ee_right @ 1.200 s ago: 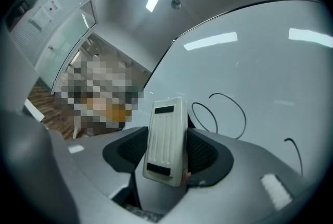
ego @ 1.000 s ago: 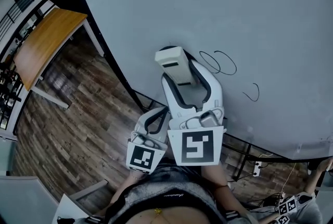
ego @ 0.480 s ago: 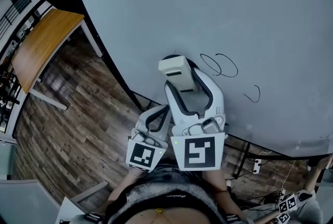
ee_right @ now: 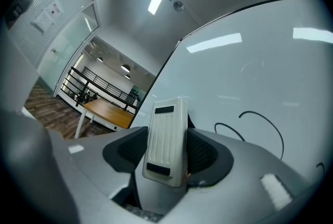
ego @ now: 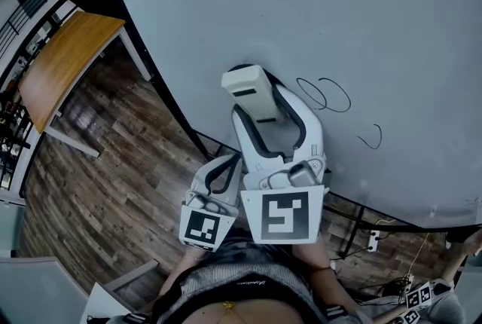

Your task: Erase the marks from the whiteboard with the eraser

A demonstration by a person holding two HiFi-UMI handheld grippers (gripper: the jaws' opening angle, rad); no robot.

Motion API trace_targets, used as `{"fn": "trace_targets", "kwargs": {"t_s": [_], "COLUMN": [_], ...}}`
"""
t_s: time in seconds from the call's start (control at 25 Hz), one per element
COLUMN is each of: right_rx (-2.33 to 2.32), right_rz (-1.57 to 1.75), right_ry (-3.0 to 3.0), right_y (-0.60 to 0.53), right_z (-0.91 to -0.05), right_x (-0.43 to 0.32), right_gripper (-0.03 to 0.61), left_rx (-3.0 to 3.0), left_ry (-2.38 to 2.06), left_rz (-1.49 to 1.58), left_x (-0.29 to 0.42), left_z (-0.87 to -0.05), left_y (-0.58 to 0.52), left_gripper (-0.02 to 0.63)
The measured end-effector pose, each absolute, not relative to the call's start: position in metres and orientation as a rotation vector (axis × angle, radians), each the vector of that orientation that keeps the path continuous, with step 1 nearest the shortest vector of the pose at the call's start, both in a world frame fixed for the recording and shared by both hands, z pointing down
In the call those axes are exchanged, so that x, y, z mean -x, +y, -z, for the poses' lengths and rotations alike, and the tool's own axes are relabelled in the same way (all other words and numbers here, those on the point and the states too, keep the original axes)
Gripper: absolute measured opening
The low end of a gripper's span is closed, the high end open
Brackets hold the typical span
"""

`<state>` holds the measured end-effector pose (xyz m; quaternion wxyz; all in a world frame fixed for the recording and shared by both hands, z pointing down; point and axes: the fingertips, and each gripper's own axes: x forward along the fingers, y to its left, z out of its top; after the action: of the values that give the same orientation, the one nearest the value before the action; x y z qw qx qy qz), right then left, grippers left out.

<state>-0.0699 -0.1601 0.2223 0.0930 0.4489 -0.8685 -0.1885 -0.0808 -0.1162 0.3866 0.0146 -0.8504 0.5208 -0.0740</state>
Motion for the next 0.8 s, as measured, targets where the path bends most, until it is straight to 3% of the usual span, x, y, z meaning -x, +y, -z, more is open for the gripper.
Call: {"fn": "trace_targets", "kwargs": {"t_s": [0.24, 0.56, 0.8], "right_rx": [-1.331, -1.497, -1.526], "right_rz": [0.553, 0.582, 0.605], "right_ry": [-2.614, -2.594, -2.612], "right_y": [-0.154, -0.139, -0.136], "right_z": [-0.208, -0.169, -0.164], "right_x": [0.067, 0.002, 0.001], "right_gripper": [0.239, 0.242, 0.239], "left_rx": [2.66, 2.748, 2.772], "left_ry": [1.647, 1.435, 1.422], "left_rz": [0.205, 0.197, 0.177], "left_x": [0.087, 0.032, 0.02], "left_z": [-0.384, -0.384, -0.386], "left_y": [-0.118, -0.116, -0.107], "left_gripper": [0.0, 0.0, 0.0]}}
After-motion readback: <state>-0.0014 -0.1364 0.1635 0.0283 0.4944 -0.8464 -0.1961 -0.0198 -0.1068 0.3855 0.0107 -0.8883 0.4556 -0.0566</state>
